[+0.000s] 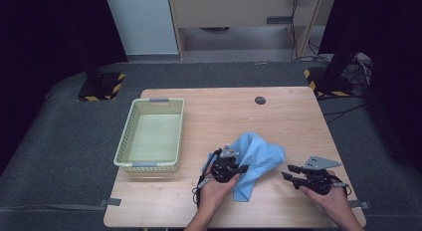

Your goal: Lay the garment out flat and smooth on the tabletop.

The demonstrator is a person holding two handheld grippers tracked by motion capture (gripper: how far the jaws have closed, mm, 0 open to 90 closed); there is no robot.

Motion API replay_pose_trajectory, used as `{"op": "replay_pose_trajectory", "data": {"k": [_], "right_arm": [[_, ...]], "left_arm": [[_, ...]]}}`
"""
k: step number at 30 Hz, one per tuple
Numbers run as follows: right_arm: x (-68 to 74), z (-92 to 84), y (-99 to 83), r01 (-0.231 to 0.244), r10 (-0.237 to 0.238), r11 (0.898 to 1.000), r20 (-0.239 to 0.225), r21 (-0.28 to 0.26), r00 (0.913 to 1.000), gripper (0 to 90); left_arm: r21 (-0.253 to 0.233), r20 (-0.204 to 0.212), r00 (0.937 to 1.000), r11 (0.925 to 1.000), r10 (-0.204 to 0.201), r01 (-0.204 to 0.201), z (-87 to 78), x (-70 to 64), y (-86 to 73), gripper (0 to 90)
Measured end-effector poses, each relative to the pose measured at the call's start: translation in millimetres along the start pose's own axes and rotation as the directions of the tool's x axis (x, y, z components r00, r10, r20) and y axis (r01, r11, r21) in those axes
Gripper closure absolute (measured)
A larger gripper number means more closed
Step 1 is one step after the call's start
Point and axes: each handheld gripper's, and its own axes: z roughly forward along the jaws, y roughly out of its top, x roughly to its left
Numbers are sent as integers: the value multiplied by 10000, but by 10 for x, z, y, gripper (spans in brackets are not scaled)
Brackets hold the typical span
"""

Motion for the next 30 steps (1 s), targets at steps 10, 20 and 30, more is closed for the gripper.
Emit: {"op": "replay_pose_trajectory", "data": {"k": [10, 20, 30], "right_arm": [[336, 202, 36, 710, -695, 9971, -545, 266, 9961, 541], [560, 345, 60, 943, -903, 9951, -1132, 310, 9895, 406], [777, 499, 38, 1244, -1142, 9905, -1538, 584, 9815, 373]], "left_arm": [[-650, 286, 9981, 9963, -543, 560, -135, 19, 25, 867], [-696, 205, 9958, 9935, -893, 905, -110, 94, -35, 869], [-54, -44, 9924, 9924, -1226, 1226, 83, 202, -200, 869]]}}
